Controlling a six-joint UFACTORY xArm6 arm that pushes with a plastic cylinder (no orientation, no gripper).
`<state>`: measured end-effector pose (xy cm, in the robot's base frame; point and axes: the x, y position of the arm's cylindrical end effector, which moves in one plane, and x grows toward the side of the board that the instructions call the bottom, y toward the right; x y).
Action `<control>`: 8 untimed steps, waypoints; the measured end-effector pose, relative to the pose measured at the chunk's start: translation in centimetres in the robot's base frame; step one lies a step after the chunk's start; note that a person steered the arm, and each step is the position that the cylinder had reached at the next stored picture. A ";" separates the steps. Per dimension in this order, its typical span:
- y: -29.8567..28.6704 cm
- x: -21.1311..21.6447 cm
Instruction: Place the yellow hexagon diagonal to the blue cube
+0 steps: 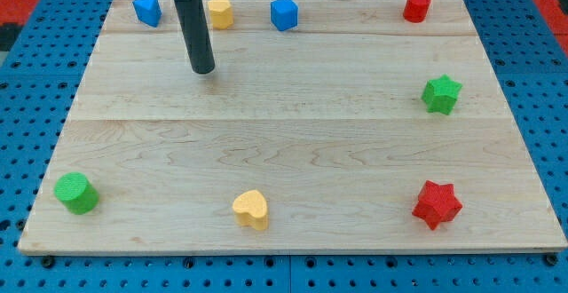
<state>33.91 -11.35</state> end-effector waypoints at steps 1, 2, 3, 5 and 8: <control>1.7 -4.2; 5.3 -7.6; 5.7 -12.1; -2.8 0.6; 3.6 -13.2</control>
<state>20.76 -7.74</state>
